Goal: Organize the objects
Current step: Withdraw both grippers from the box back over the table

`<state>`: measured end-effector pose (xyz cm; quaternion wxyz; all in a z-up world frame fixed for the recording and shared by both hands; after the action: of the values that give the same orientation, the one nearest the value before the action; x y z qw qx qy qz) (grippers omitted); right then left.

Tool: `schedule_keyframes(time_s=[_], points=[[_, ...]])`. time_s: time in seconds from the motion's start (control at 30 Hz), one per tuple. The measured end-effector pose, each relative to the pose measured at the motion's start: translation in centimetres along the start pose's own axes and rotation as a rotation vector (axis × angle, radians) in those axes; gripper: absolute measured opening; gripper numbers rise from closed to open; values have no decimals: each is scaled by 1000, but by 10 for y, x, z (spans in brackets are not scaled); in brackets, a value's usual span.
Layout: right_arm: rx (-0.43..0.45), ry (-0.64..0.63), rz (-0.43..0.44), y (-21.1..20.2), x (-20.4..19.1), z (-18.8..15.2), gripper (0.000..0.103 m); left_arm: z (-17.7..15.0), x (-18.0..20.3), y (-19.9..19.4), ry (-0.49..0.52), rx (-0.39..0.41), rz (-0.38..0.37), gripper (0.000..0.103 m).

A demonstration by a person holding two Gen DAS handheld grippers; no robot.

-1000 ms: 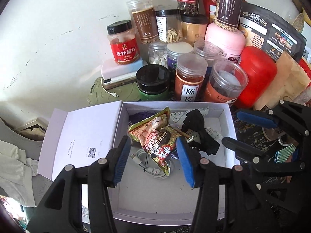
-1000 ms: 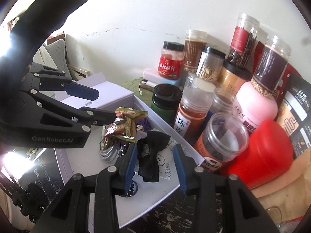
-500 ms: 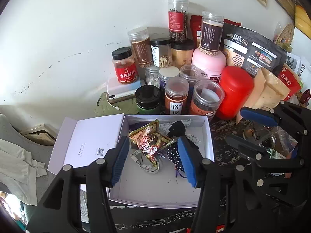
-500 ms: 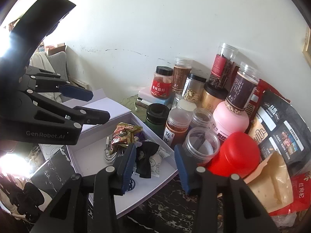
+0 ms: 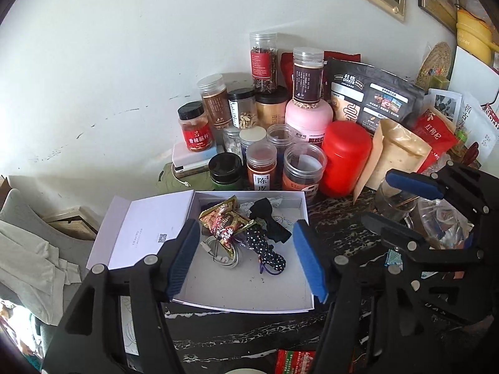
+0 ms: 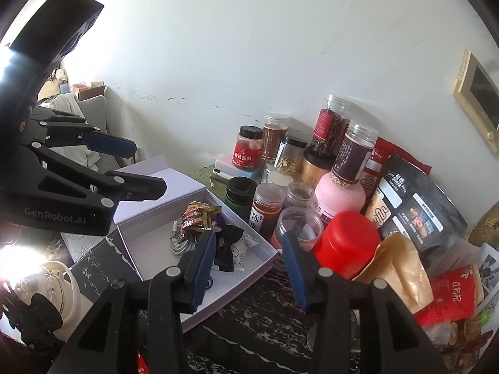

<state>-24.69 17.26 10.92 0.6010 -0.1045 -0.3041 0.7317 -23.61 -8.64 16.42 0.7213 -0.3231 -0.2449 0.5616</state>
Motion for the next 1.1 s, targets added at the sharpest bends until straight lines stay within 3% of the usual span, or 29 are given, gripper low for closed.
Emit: schedule_keyframes(time_s=[0.47,1.1], points=[[35,-1,-23,-69,4,-31,48,-39,50,-59,5,44,-15,71],[-10,-20,14,-121,-31,-112,48,-143,90,-84,-25,1,-24,72]])
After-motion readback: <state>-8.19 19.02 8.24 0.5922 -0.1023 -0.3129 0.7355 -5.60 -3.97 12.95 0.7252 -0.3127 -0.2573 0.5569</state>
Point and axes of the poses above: each gripper's, at about its wrist camera, not at the fingertips, and y roughly the way its jaws point, x to its right, z to its top, the point moved 2 cm from there along y, roughly the way its jaws point, and after that the axes turned 4 degrees about -z, right-handed, at the moved point
